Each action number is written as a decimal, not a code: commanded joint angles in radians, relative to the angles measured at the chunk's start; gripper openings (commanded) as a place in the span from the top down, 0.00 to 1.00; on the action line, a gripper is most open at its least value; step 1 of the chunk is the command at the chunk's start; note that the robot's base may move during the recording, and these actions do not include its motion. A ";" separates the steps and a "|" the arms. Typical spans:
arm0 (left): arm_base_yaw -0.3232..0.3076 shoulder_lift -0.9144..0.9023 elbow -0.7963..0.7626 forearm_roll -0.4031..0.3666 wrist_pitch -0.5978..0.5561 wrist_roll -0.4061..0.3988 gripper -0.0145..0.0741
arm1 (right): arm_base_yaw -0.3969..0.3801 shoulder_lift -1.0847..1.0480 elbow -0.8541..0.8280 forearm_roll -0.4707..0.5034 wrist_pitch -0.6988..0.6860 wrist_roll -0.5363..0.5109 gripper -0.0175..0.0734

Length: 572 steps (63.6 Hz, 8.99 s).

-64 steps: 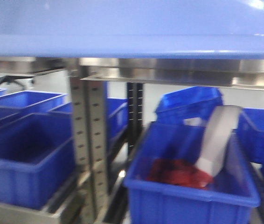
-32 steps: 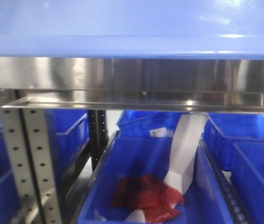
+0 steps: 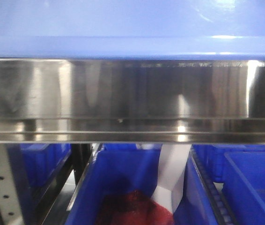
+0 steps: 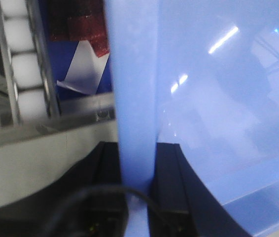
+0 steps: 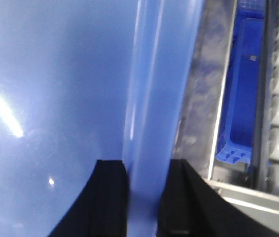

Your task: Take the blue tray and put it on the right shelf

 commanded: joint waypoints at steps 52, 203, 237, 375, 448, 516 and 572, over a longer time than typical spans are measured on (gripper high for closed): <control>-0.005 -0.021 -0.028 0.017 0.079 0.023 0.89 | -0.007 -0.014 -0.037 -0.039 -0.066 -0.021 0.74; 0.245 0.488 -0.406 0.054 -0.052 0.151 0.89 | -0.010 0.639 -0.515 -0.033 -0.044 -0.030 0.72; 0.245 0.497 -0.406 0.036 -0.015 0.156 0.19 | -0.010 0.633 -0.520 -0.039 -0.018 -0.030 0.12; 0.238 -1.025 0.898 0.043 -0.898 0.380 0.89 | -0.010 -0.833 0.726 -0.097 -0.833 -0.111 0.75; 0.605 -1.256 1.449 -0.029 -1.286 0.453 0.89 | -0.010 -0.833 0.726 -0.097 -0.833 -0.111 0.75; 0.605 -1.256 1.449 -0.029 -1.286 0.453 0.89 | -0.358 -1.012 1.138 -0.033 -1.089 -0.160 0.75; 0.605 -1.256 1.449 -0.029 -1.286 0.453 0.89 | -0.358 -1.010 1.138 -0.033 -1.090 -0.160 0.75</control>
